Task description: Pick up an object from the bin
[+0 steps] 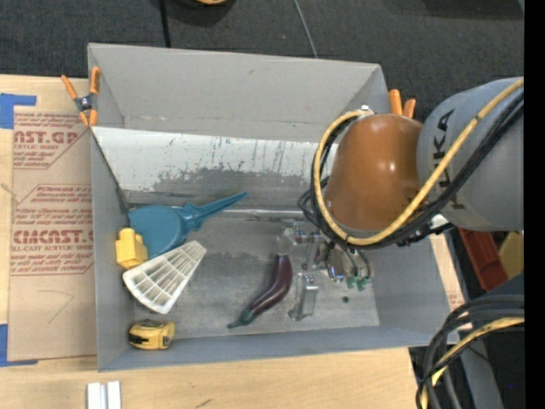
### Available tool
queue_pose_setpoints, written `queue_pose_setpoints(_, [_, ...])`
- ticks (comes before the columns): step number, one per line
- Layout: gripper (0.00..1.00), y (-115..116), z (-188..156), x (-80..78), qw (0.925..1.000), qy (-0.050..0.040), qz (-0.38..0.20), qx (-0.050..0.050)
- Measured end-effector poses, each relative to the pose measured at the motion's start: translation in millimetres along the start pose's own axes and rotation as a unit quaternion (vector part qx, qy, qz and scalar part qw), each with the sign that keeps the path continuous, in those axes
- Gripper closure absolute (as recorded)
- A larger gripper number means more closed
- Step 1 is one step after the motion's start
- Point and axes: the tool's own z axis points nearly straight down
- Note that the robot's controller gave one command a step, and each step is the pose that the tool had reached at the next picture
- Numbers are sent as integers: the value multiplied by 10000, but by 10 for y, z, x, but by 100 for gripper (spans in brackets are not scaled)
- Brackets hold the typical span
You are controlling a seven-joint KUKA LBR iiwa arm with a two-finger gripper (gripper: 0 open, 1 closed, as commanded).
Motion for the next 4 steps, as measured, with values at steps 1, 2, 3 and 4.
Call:
queue_pose_setpoints(1, [0, -2, -41, -18, 10000, -40, 4, -2])
queue_pose_setpoints(2, [0, 54, 414, -100, 9925, -61, -1217, 3])
queue_pose_setpoints(3, [0, 81, 1005, -196, 9843, -49, -1766, 0])
queue_pose_setpoints(4, [0, 73, 660, -159, 9803, -21, -1973, -2])
